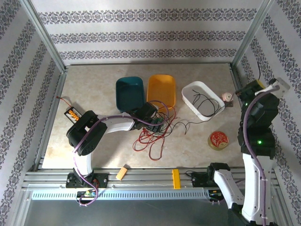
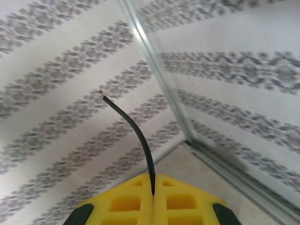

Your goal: Untangle the cables

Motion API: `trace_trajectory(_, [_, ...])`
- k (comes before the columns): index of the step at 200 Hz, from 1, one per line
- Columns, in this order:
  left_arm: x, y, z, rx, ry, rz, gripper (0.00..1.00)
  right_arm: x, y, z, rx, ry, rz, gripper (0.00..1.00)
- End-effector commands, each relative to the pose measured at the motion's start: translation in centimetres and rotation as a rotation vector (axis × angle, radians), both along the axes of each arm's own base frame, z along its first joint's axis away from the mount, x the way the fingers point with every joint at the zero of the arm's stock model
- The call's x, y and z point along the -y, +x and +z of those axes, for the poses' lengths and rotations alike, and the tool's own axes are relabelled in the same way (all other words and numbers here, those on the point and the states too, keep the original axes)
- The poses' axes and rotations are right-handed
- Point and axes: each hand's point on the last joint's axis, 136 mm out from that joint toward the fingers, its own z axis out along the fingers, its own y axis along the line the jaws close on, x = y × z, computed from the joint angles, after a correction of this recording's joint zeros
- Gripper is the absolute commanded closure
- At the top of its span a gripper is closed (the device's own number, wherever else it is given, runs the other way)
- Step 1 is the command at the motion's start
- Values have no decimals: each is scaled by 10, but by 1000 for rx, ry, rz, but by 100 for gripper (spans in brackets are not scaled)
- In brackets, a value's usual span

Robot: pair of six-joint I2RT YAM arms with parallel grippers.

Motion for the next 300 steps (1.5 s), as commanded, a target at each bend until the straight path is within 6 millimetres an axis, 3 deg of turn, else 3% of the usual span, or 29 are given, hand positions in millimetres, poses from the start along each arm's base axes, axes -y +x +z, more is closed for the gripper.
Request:
trace_trajectory(1, [-40, -18, -35, -110, 137, 46, 1, -21, 12, 48, 138, 31, 134, 100])
trace_trajectory(60, [-39, -19, -37, -118, 136, 42, 1, -13, 26, 112, 289, -24, 97, 100])
trace_trajectory(85, [-38, -19, -37, -117, 132, 39, 1, -9, 39, 110, 279, -39, 77, 100])
trace_trajectory(106, [-37, -19, -36, -116, 132, 39, 1, -10, 59, 72, 191, -8, 88, 100])
trace_trajectory(128, [-38, -19, -37, -117, 135, 41, 1, -10, 71, 11, 51, -3, 46, 100])
trace_trajectory(157, [-38, -19, -36, -116, 135, 40, 1, -13, 67, -54, -100, -64, -55, 100])
trace_trajectory(201, [-36, -19, -37, -125, 135, 33, 1, -4, 57, -118, -247, -118, -218, 100])
trace_trajectory(237, [-37, -19, -37, -122, 138, 37, 1, 3, 57, -141, -266, -125, -319, 100])
trace_trajectory(300, [-36, -20, -37, -133, 144, 33, 1, 23, 82, -151, -309, -187, -570, 100])
